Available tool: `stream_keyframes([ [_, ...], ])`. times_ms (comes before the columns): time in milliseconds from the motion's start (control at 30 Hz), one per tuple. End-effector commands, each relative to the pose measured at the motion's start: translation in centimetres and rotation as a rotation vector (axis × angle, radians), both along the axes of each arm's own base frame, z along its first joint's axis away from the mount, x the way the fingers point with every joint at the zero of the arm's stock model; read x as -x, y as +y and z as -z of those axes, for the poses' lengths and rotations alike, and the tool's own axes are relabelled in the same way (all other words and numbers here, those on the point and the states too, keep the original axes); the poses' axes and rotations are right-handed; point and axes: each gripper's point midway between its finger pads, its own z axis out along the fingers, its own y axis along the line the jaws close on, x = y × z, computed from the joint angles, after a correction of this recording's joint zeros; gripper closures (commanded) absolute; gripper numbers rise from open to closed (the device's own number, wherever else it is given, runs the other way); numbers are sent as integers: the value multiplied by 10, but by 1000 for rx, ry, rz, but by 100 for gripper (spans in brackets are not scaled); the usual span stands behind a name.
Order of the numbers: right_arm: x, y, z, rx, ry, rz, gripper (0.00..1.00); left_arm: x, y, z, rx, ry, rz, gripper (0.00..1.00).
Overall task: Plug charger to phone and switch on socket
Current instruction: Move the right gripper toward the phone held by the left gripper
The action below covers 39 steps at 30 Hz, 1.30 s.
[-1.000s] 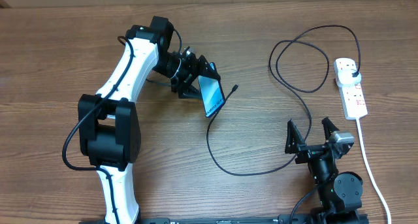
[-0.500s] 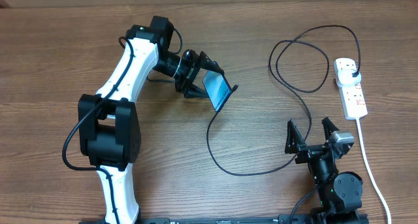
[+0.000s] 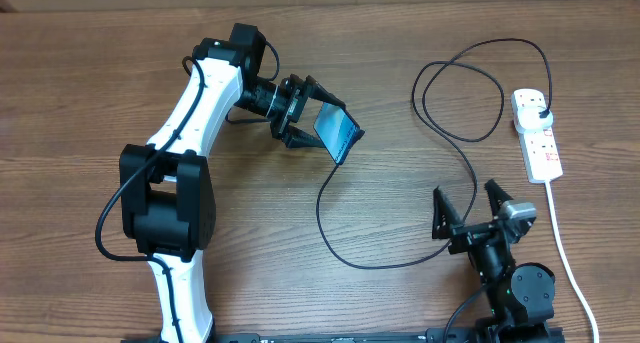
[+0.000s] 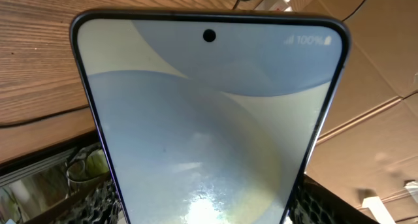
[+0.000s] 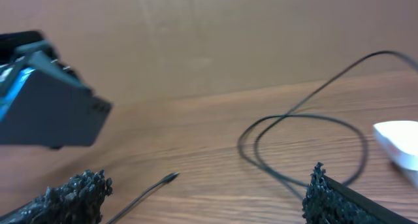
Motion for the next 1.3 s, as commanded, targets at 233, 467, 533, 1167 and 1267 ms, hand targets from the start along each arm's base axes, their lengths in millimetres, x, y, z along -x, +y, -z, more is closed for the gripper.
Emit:
stream_keyframes([
  [233,16,21,-20,-145,96,-123,0,-3,-7,-19,61,-2,-1,40],
  [467,32,26,-34,-197,245,-153,0,-6,-8,-19,66,-24,-1,41],
  [533,36,28,-43,-197,277,-165,0,-6,-8,-19,66,-23,-1,41],
  [1167,36,60,-88,-204,759,-307,0,-8,-8,-19,70,-45,0,39],
  [1267,33,61,-90,-160,835,-314,0,-9,-9,-19,72,-52,0,39],
])
